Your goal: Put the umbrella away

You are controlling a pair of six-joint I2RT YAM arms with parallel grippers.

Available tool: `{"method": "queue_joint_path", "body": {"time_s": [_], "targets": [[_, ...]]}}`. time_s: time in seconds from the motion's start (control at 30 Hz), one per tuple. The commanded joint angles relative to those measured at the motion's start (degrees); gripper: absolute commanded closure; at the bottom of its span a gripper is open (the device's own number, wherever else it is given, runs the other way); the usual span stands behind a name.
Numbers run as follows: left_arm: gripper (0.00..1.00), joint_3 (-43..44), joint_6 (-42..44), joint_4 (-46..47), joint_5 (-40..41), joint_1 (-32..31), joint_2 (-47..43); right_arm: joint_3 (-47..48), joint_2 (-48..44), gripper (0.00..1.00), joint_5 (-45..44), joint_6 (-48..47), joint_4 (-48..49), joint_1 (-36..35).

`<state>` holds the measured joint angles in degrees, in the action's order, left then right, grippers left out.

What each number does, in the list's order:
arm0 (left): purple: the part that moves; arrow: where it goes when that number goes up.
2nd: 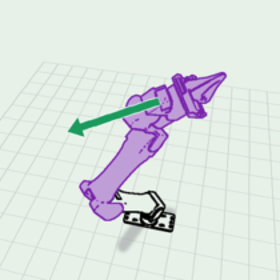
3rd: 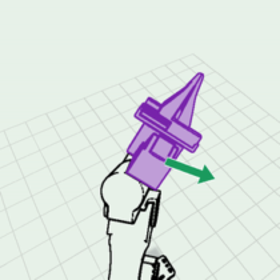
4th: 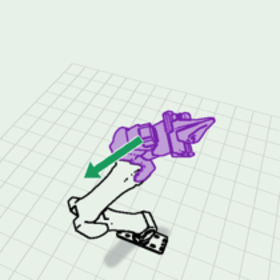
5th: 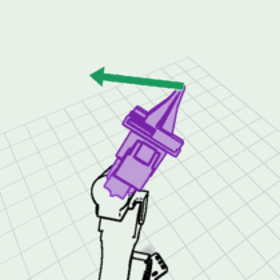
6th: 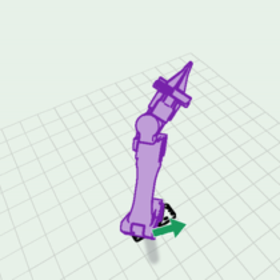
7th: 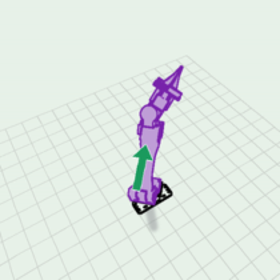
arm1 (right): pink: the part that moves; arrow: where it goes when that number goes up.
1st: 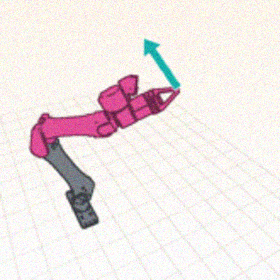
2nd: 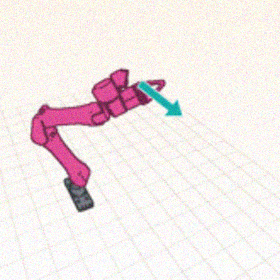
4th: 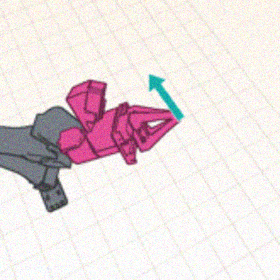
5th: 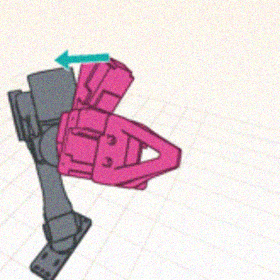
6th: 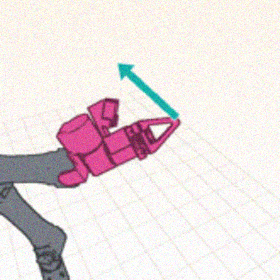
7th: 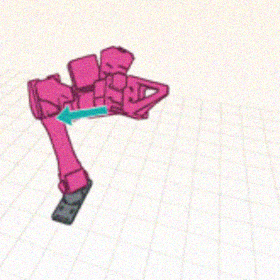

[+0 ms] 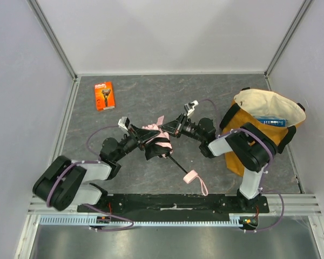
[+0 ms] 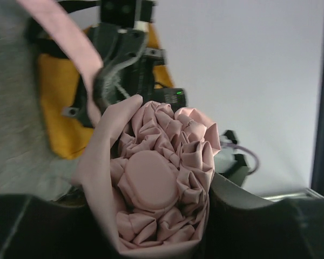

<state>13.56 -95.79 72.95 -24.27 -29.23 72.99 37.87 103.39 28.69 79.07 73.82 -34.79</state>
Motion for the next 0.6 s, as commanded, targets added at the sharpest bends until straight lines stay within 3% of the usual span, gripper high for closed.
{"method": "queue_joint_path", "body": {"time_s": [0.0, 0.1, 0.23, 0.43, 0.57], "targets": [[0.98, -2.93, 8.33, 15.89, -3.50, -0.38, 8.54, -0.78, 6.80, 1.00, 3.21, -10.50, 5.62, 1.56], [0.98, -3.11, 9.91, 21.68, -1.66, -0.47, 18.64, 0.19, 11.55, 1.00, 3.83, -12.70, 7.73, 1.74], [0.98, -1.08, 14.38, 22.41, -1.22, -0.21, 28.59, 0.37, 14.99, 1.00, 1.99, -16.30, 8.18, 2.79], [0.98, -1.96, 17.92, 22.41, 3.70, -0.38, 35.81, 1.77, 12.28, 1.00, -1.35, -26.49, -6.29, 4.20], [0.98, -5.47, 21.42, 22.41, 11.07, -1.09, 38.62, 4.32, 10.69, 1.00, -3.54, -33.34, -16.67, 3.85]]}}
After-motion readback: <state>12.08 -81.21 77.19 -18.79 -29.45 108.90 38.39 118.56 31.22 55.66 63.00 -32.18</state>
